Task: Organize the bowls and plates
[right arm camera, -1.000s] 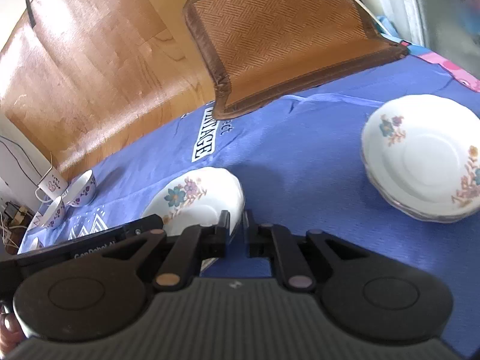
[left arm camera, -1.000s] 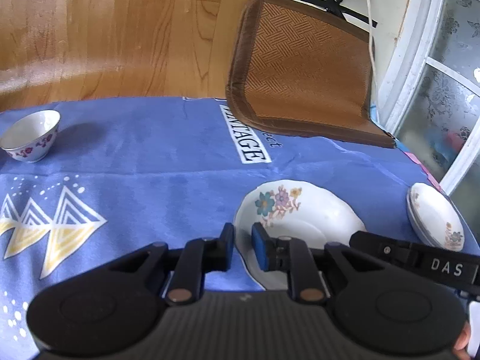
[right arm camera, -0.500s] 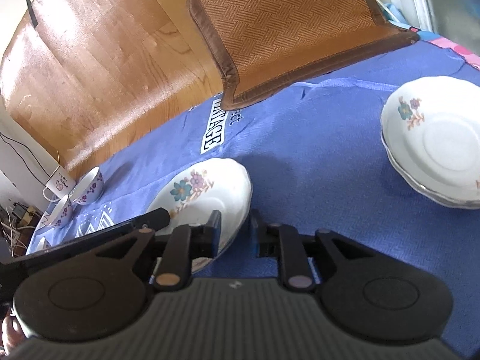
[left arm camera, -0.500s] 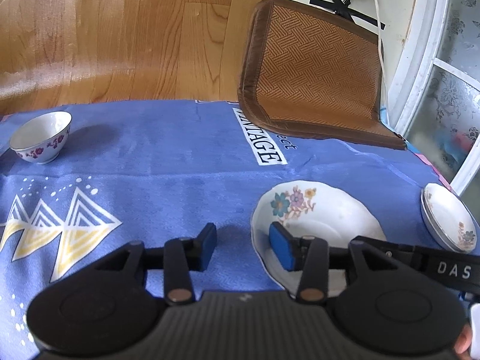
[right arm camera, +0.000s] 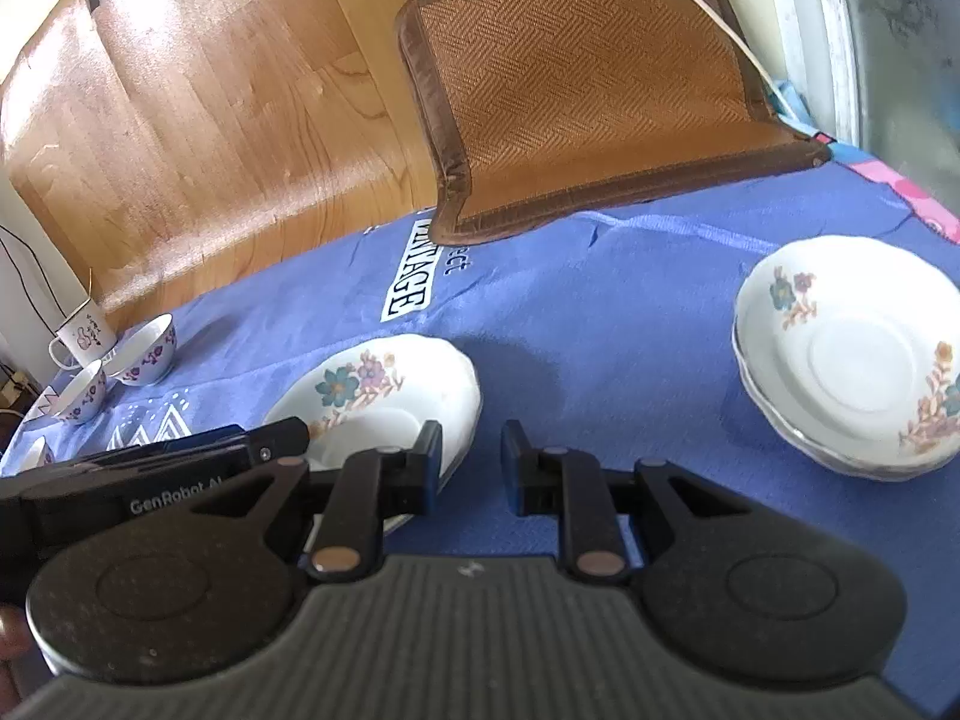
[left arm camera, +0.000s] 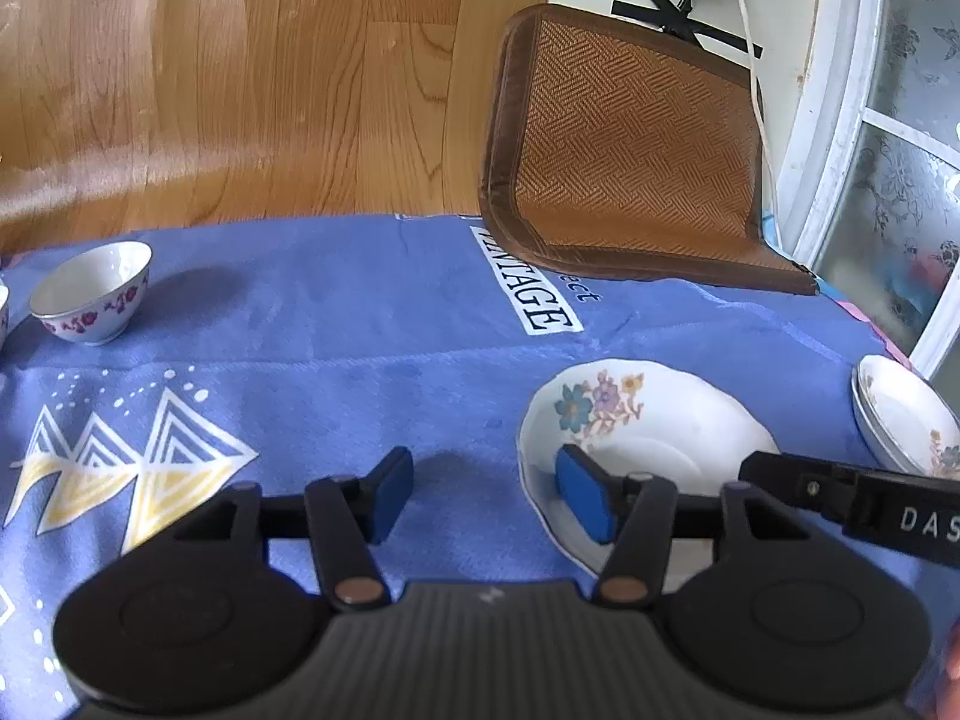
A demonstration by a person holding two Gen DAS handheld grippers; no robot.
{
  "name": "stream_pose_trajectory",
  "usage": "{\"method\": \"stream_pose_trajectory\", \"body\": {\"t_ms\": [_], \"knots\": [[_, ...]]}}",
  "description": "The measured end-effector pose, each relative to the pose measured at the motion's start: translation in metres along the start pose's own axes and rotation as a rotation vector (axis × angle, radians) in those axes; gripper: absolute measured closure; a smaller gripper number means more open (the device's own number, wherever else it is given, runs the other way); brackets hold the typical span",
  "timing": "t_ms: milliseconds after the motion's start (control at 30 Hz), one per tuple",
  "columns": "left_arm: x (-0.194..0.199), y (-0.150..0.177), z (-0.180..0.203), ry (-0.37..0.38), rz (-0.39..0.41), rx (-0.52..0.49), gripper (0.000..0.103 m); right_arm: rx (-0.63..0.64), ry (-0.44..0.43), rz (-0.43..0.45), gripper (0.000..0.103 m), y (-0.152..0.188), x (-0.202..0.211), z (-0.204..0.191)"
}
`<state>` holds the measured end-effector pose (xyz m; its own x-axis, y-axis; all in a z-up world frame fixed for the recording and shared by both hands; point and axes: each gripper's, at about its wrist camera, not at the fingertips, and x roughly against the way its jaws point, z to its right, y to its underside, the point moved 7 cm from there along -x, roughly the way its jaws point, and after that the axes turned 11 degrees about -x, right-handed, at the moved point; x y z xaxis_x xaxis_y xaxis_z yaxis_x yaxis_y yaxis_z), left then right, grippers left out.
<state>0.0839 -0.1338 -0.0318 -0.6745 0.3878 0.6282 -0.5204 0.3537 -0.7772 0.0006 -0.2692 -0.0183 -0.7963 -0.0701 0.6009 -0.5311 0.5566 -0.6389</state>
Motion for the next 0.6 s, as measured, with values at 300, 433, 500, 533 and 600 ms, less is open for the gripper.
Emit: {"method": "stream_pose_trajectory", "body": {"t_ms": [300,433,500,533,600], "knots": [[0.008,-0.001,0.005,0.031,0.025,-0.008,0.047,0.046,-0.01,0.0,0.075,0.003,-0.002,-0.01],[0.003,0.001,0.006,0.061,0.0,0.007,0.057,0.028,-0.011,-0.024,0.079,0.005,-0.008,-0.005],[0.002,0.001,0.006,0.084,0.0,0.024,0.082,0.061,0.009,-0.008,0.085,0.006,-0.006,-0.01],[0.003,0.001,0.007,0.113,-0.001,0.033,0.086,0.074,0.014,0.001,0.085,0.005,-0.005,-0.013],[0.005,0.0,0.006,0.109,-0.021,0.057,0.086,0.099,0.022,0.022,0.086,0.005,-0.004,-0.016]]}}
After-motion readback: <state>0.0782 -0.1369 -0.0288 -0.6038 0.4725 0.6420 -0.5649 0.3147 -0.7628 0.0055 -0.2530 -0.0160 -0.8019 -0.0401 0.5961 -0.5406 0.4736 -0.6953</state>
